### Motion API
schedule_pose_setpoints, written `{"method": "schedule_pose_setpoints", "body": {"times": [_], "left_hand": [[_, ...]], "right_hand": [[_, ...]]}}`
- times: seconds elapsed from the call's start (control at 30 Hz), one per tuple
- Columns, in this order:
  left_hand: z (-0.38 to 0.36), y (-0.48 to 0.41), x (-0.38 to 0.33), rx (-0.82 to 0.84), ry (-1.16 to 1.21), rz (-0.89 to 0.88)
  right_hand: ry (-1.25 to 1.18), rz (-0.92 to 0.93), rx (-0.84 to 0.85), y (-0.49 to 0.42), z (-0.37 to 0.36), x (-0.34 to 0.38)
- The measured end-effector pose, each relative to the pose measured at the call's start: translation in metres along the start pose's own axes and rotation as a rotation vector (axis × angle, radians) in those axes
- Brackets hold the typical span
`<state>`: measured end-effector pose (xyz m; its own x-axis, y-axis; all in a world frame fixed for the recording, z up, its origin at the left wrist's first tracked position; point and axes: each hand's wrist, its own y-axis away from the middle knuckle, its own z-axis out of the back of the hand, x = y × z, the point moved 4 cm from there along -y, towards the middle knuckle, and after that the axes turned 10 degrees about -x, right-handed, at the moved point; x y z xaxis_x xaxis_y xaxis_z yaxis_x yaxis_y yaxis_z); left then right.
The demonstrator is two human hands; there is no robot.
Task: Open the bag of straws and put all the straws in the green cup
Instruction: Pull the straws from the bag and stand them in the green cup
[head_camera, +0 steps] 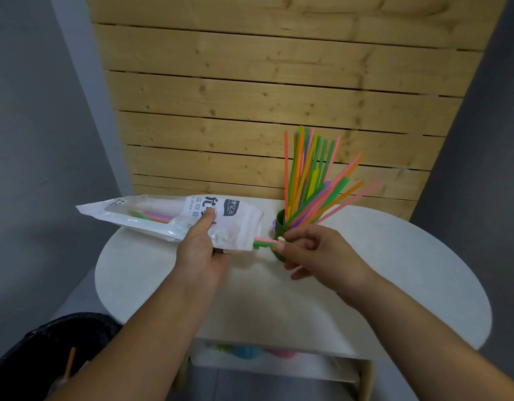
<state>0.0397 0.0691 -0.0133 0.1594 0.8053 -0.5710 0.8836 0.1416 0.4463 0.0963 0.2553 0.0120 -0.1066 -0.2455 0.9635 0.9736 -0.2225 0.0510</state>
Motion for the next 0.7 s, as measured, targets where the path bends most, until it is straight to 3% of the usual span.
{"method": "schedule_pose_setpoints", "body": {"times": [0.17, 0.43, 0.7], "left_hand": [[-0.001, 0.002, 0.001, 0.039, -0.026, -0.026], [-0.003, 0.003, 0.002, 0.052, -0.040, -0.017], [-0.001, -0.004, -0.004, 0.044, -0.017, -0.007]], "right_hand": [[-0.212, 0.033, -0.011, 0.005, -0.022, 0.008], [-0.178, 0.114, -0.085, 0.003, -0.032, 0.006], [-0.243, 0.053, -0.139, -0.007, -0.015, 0.003]]}}
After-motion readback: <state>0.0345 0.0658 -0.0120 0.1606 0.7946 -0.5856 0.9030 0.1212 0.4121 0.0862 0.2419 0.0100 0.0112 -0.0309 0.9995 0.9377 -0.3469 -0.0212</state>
